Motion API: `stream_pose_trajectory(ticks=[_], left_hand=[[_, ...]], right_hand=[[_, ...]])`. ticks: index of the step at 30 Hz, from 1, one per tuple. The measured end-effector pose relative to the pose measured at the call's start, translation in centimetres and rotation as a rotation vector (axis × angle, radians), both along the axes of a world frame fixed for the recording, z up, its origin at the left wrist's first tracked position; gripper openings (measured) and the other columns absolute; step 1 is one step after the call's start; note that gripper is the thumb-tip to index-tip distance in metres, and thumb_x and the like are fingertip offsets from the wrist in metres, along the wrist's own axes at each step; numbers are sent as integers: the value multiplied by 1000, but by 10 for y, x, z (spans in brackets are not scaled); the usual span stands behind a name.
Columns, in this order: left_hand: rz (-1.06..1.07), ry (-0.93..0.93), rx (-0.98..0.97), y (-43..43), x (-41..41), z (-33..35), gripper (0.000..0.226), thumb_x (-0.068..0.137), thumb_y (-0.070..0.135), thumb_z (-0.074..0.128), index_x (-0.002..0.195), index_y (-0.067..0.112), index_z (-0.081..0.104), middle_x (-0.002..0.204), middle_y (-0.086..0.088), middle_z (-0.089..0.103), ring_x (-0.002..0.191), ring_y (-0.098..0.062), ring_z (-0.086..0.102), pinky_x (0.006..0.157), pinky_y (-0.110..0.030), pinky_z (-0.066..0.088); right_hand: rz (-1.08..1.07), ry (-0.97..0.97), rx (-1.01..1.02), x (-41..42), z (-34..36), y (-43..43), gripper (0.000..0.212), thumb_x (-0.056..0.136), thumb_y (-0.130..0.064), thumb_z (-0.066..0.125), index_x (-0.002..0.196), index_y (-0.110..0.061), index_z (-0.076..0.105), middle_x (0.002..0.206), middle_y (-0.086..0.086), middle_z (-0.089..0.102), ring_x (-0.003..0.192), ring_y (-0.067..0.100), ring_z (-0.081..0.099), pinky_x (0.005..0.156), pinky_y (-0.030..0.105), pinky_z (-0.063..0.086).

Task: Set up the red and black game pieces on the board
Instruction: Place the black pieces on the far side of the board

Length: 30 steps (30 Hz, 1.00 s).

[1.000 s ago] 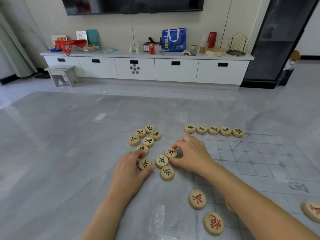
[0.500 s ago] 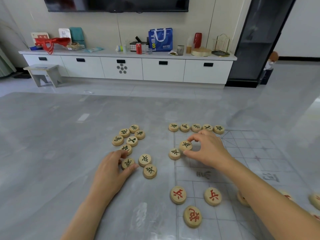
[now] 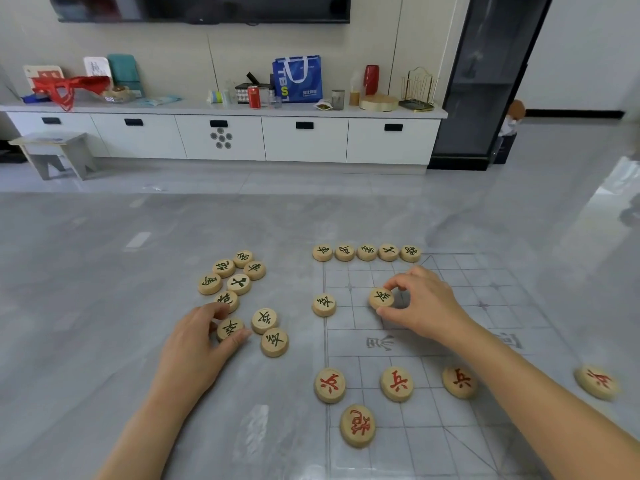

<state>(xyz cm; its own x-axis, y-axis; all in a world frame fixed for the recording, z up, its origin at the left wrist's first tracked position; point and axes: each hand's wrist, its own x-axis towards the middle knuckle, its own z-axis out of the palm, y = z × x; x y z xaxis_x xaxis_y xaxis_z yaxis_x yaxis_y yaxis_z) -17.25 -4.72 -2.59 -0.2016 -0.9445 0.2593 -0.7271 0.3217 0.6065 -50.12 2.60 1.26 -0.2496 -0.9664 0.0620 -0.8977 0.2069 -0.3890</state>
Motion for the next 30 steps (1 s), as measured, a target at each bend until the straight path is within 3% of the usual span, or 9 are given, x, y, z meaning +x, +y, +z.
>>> stream_pose_trajectory(ticks=[9,13,21,28,30], left_hand=[[-7,14,12,0,0,0,47,75,39,74,115,19,59,102,5,59,91,-15,53,77,-31,41],[-10,25,10,1,-1,2,48,75,37,75,117,19,59,106,4,60,92,-14,54,80,-32,43],[-12,0,7,2,-2,2,58,68,44,79,117,18,60,107,3,59,96,-15,53,82,-29,41],[-10,9,-13,2,-2,1,59,67,44,81,115,17,60,106,3,59,98,-16,53,80,-27,39],[-14,15,-3,1,-1,1,64,64,54,78,114,18,61,105,4,60,97,-16,54,80,-27,39]], right_hand=[[1,2,46,5,-2,-2,34,74,-53,67,102,-37,58,96,-12,46,100,11,46,89,34,38],[-7,36,47,15,1,-4,49,74,-56,65,117,-35,54,112,-9,47,113,13,42,95,34,36],[229,54,-7,87,4,-28,44,80,-51,60,121,-36,54,107,-9,40,108,13,40,86,30,30],[340,98,33,125,1,-51,47,83,-50,59,126,-34,52,117,-2,42,114,18,38,90,35,30],[358,100,42,130,1,-54,49,82,-52,60,127,-34,52,118,-2,42,114,18,37,89,35,29]])
